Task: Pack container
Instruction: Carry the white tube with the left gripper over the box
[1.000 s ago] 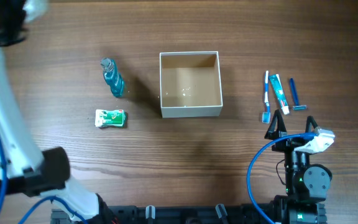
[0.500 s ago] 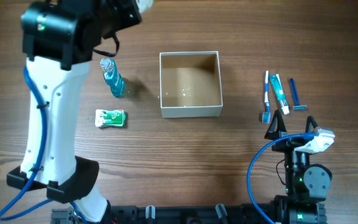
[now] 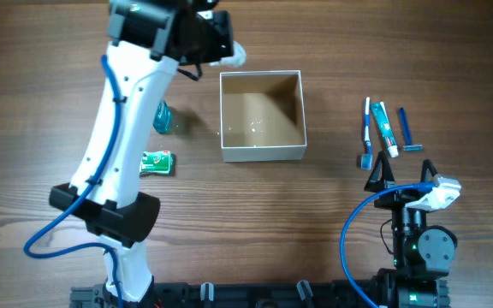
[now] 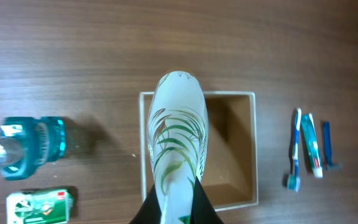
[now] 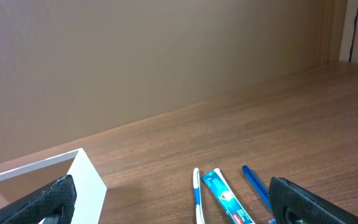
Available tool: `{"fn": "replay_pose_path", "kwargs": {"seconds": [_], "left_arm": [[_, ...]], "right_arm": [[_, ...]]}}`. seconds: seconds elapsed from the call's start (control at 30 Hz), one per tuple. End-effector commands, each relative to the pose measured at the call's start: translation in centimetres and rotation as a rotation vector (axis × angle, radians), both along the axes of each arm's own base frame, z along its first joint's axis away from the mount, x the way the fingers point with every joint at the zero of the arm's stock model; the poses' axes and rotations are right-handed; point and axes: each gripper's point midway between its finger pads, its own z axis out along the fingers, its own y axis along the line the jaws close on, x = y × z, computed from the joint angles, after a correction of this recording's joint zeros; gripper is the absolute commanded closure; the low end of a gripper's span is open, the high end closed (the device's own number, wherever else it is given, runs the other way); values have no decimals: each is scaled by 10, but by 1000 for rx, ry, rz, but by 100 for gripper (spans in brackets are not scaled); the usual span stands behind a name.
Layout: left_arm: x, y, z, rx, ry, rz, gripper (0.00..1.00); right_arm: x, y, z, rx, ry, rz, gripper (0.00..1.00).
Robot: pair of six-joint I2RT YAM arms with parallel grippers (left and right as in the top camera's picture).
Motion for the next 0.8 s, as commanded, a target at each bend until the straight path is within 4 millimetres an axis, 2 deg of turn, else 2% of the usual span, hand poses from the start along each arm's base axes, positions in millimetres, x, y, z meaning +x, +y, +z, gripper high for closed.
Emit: {"fn": "replay_pose_path", "kwargs": {"seconds": [0.0, 0.23, 0.53, 0.77], "left_arm": [[-8, -13, 2, -12, 5, -62, 96], [-19, -19, -31, 51, 125, -105, 96], [-14, -37, -63, 87, 179, -156, 96], [-5, -45, -85, 100, 202, -162, 96]], "right_arm": [[0, 0, 0, -7, -1, 0, 0], [0, 0, 0, -7, -1, 0, 0], [0, 0, 0, -6, -1, 0, 0], [0, 0, 0, -7, 0, 0, 0]]}}
